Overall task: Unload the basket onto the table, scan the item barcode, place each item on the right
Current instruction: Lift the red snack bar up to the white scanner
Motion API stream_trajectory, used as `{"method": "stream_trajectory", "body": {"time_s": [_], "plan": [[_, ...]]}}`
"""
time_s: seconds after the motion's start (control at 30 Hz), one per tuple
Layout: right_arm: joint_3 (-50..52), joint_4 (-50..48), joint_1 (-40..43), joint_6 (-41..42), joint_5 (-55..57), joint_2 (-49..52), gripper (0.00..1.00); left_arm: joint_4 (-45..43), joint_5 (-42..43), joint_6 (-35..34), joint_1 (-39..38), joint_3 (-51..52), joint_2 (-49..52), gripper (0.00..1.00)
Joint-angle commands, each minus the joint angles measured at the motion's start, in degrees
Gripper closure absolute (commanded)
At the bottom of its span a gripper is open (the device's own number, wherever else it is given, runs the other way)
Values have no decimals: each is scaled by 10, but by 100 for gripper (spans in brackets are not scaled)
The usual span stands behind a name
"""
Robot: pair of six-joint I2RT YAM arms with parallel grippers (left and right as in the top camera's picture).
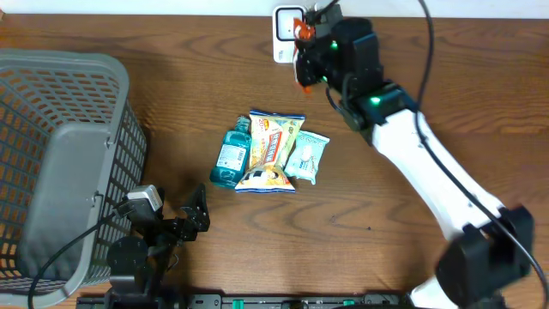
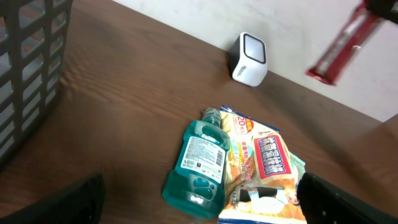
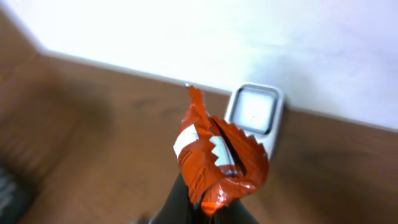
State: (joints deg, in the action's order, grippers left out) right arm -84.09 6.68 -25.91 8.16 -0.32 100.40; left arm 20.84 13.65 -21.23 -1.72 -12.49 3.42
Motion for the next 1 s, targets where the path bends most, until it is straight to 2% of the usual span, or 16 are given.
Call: {"method": "stream_trajectory", "body": {"time_s": [0.0,0.1,0.2,0.4,0.67,0.83,0.97], "plan": [[-6,-60,2,-2,114,53,98,2,7,-7,-2,-1,-1,2],[-15,-138,0,-42,154,88,98,2,7,-7,-2,-1,-1,2],[-55,-166,1,-79,177,130,98,2,7,-7,-2,-1,-1,2],[-225,-148,3,-162,221,255,98,2,7,-7,-2,-1,-1,2],[-447,-137,-14,-339,304,427,99,2,7,-7,-2,-1,-1,2],[-517,-138,-33,-444,329,506,99,2,7,-7,-2,-1,-1,2],[-523,-142,-56,-509,340,539,99,2,7,-7,-2,-1,-1,2]]}}
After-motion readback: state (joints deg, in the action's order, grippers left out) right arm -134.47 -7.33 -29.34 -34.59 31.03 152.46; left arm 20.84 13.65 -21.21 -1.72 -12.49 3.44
